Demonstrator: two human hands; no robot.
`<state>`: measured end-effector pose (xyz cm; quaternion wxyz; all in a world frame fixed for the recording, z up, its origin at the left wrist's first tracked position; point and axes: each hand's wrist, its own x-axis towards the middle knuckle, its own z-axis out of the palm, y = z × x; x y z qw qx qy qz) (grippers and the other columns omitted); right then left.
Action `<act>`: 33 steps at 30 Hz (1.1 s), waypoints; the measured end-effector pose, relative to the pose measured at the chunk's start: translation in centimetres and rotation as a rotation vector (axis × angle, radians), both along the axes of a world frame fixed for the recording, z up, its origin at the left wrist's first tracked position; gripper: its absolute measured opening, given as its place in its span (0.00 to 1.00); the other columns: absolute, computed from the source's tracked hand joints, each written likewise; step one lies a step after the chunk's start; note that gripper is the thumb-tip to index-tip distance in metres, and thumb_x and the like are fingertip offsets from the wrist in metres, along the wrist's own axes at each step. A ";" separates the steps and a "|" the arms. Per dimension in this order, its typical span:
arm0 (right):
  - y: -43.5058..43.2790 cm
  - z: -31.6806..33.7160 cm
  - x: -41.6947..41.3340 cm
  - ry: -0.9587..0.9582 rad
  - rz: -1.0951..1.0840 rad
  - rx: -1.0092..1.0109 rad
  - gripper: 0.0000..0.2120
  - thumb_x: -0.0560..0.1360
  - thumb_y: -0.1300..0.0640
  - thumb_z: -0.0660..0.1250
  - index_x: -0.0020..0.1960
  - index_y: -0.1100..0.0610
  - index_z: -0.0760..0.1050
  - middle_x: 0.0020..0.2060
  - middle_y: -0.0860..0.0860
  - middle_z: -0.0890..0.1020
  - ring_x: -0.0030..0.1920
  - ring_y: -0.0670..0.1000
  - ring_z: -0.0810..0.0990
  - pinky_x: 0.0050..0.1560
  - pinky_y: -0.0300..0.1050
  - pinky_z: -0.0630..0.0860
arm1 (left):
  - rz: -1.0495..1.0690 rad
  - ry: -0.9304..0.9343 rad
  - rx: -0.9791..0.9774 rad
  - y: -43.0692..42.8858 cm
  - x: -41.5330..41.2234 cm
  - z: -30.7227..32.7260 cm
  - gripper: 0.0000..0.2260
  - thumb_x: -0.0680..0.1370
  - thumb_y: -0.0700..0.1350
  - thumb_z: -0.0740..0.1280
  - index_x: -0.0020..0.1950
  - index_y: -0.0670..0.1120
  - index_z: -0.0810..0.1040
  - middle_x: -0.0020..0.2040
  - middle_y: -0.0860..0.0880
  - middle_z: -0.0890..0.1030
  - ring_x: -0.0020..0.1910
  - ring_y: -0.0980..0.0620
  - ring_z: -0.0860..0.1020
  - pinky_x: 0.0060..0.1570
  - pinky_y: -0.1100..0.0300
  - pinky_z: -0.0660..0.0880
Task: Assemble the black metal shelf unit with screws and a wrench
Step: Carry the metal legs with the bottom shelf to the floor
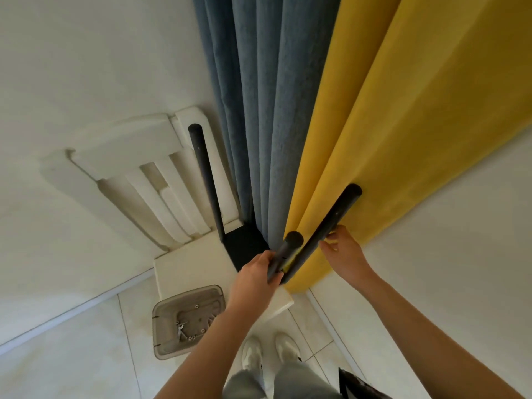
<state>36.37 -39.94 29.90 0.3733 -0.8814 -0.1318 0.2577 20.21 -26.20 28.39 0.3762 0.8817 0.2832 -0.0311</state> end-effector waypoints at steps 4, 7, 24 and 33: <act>0.2 -0.2 0.8 0.040 0.027 0.072 0.19 0.76 0.59 0.71 0.63 0.62 0.69 0.55 0.56 0.80 0.56 0.57 0.81 0.56 0.49 0.76 | 0.053 -0.010 -0.018 -0.1 -0.7 -0.1 0.07 0.80 0.50 0.68 0.53 0.59 0.70 0.44 0.61 0.74 0.41 0.63 0.74 0.39 0.72 0.67; 0.4 -0.5 0.6 0.042 0.063 0.086 0.23 0.74 0.58 0.73 0.64 0.59 0.67 0.56 0.54 0.80 0.54 0.54 0.81 0.54 0.49 0.77 | 0.167 -0.028 -0.032 0.2 -1.7 -0.4 0.08 0.80 0.48 0.69 0.58 0.52 0.75 0.50 0.56 0.78 0.46 0.59 0.76 0.41 0.73 0.68; 1.3 -1.1 -0.9 -0.004 0.331 0.109 0.16 0.78 0.61 0.68 0.65 0.63 0.72 0.59 0.59 0.80 0.62 0.55 0.79 0.62 0.52 0.76 | 0.449 -0.015 -0.107 1.5 -4.4 -1.7 0.09 0.78 0.47 0.72 0.57 0.53 0.77 0.46 0.59 0.77 0.45 0.61 0.75 0.43 0.76 0.65; 0.1 -0.6 -3.7 0.112 0.394 0.254 0.17 0.78 0.62 0.67 0.66 0.54 0.71 0.57 0.53 0.81 0.60 0.48 0.80 0.58 0.35 0.74 | 0.585 -0.120 -0.149 0.8 -5.7 -0.3 0.11 0.80 0.44 0.69 0.60 0.54 0.76 0.51 0.60 0.79 0.49 0.66 0.76 0.44 0.79 0.67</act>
